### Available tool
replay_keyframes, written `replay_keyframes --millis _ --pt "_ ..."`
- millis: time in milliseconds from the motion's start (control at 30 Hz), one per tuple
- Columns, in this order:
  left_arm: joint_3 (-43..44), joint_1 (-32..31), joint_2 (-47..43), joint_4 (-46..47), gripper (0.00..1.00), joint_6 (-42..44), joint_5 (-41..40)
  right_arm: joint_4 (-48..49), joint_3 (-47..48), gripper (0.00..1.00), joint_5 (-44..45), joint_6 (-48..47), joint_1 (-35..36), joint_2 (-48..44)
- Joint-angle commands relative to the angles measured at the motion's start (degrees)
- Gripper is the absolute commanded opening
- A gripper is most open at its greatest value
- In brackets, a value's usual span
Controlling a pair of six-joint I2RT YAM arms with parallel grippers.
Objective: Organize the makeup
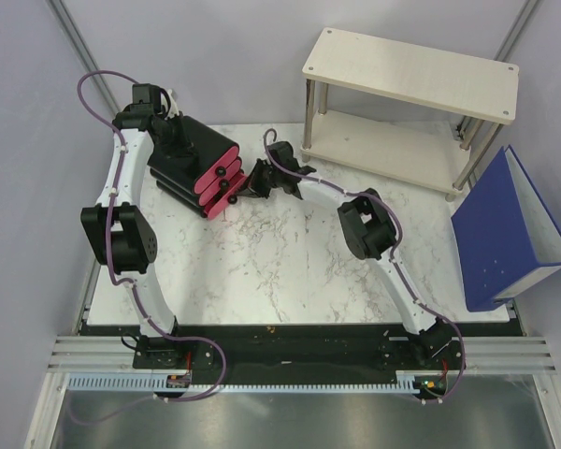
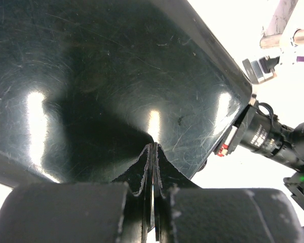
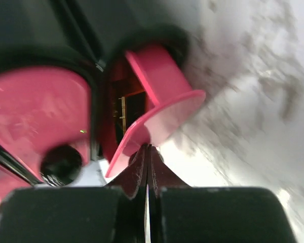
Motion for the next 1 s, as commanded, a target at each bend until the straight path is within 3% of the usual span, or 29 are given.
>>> replay_keyframes --millis 0,167,300,433,567,667,733,767,800,900,933,967 --pt "-0.5 -0.1 1.9 -5.4 0.02 2.2 -0.9 12.6 4.7 0.0 -3.0 9.8 1.6 4.3" --pt "-0.6 -0.1 1.9 -5.7 0.02 2.4 -1.0 16.3 9.0 0.0 -2.4 15.4 2.4 8.7" --pt "-0.4 0.0 1.6 -5.7 0.02 2.4 -1.3 18.3 6.4 0.0 -2.4 15.6 2.4 7.3" --pt "1.0 -0.1 -1.8 -3.8 0.02 0.5 -5.3 18.0 -6.4 0.0 0.7 7.3 1.7 -5.1" --pt "1.6 -0.1 -9.7 1.5 0.07 -1.2 -5.7 10.8 -15.1 0.01 5.1 -3.6 -0.5 -17.5" --pt "2.5 -0.1 -11.8 2.6 0.18 -1.7 -1.7 1.4 -18.1 0.12 10.7 -15.6 -1.2 -26.8" --pt "1.0 -0.3 -14.0 3.4 0.32 -1.9 2.5 -3.1 -20.4 0.24 16.3 -23.7 -1.3 -33.4" --pt "0.2 -1.0 -15.0 4.2 0.37 -1.7 3.3 -7.2 -21.3 0.32 18.5 -25.9 -1.3 -35.6" --pt "-2.2 -1.4 -17.0 4.7 0.45 -0.8 5.0 -8.9 -22.6 0.51 21.0 -27.5 -1.3 -37.9" --pt "-8.1 -4.5 -20.4 6.4 0.54 2.5 9.4 -12.1 -30.9 0.76 28.4 -31.3 -2.0 -47.1" --pt "-10.0 -5.3 -22.4 6.9 0.56 3.4 10.6 -12.4 -35.7 0.78 29.4 -31.4 -2.3 -51.2" --pt "-11.9 -6.9 -23.4 7.9 0.8 3.8 11.2 -12.9 -38.1 0.8 30.6 -31.1 -3.1 -53.3"
